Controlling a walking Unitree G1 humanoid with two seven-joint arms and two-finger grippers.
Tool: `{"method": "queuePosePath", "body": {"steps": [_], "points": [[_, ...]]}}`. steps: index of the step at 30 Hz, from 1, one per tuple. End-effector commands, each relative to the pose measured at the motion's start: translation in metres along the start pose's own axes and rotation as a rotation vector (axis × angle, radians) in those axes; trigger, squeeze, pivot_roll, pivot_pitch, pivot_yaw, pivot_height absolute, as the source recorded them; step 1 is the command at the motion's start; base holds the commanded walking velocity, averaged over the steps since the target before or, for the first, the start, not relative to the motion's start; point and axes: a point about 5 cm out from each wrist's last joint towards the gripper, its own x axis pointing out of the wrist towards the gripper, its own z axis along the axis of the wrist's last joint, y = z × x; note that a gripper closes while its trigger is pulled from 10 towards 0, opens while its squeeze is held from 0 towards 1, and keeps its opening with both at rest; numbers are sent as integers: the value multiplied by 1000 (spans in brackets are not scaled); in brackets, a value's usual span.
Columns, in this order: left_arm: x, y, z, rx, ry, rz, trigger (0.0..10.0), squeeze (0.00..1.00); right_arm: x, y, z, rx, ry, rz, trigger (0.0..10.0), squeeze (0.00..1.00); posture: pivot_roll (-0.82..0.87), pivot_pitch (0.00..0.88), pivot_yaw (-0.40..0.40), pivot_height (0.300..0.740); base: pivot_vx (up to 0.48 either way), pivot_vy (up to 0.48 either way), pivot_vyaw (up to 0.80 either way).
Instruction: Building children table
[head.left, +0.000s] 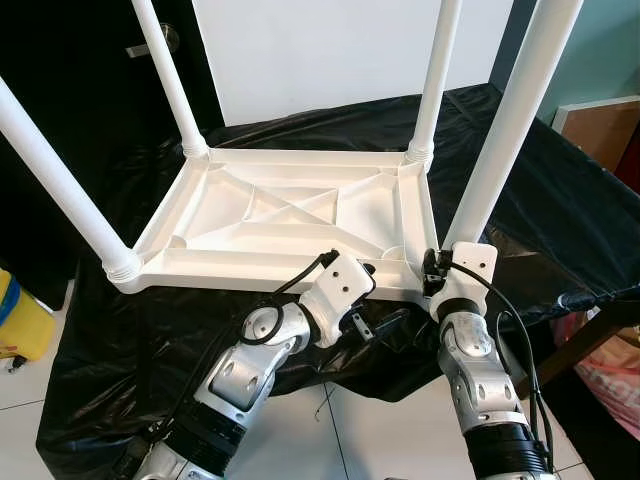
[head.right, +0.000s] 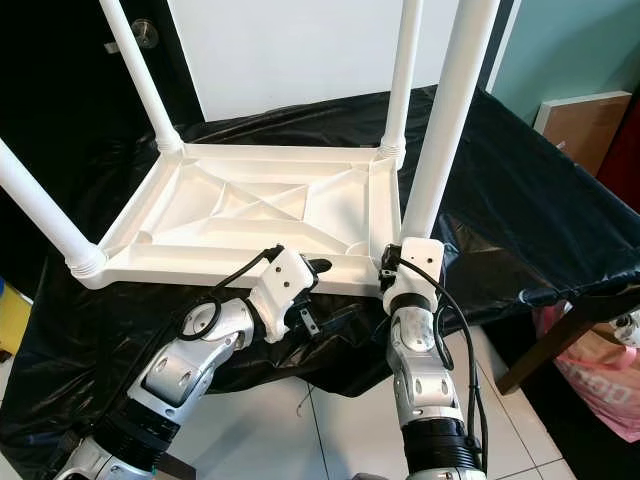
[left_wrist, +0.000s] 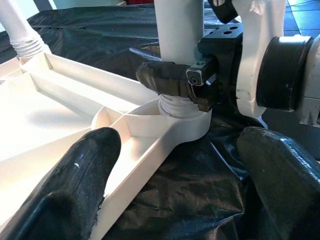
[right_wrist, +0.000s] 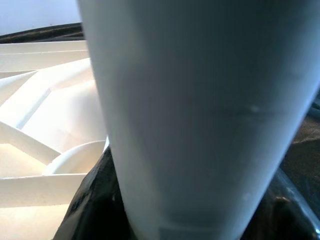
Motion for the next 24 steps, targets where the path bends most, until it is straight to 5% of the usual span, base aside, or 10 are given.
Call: {"method": "queuePosePath", "body": {"steps": [1,2,16,17,20,21,24], "points": [[1,0,-2,11,22,-3,10000,0,-4,10,-1,34,6,51,10000,24,-182,55,6,740,0,0,0],[1,0,-2,11,22,-2,10000,0,-3,7,2,27,-11,56,10000,1000,-182,58,4,740,0,0,0],[0,-1,-4,5,26,1,10000,0,-8,-23,16,10,-58,300,10000,1000,-198,67,9,740,0,0,0],[0,-1,-4,5,26,-1,10000,0,-9,-26,16,2,-50,360,10000,384,-202,67,11,740,0,0,0],[0,0,-4,6,26,-1,10000,0,-10,-28,16,-2,-45,398,10000,384,-203,67,12,740,0,0,0],[1,0,-4,6,25,-3,10000,0,-10,-31,15,-20,-28,468,10000,0,-206,66,12,740,0,0,0],[1,0,-4,7,25,-4,10000,0,-10,-33,14,-32,-17,511,10000,0,-206,66,12,740,0,0,0]]}}
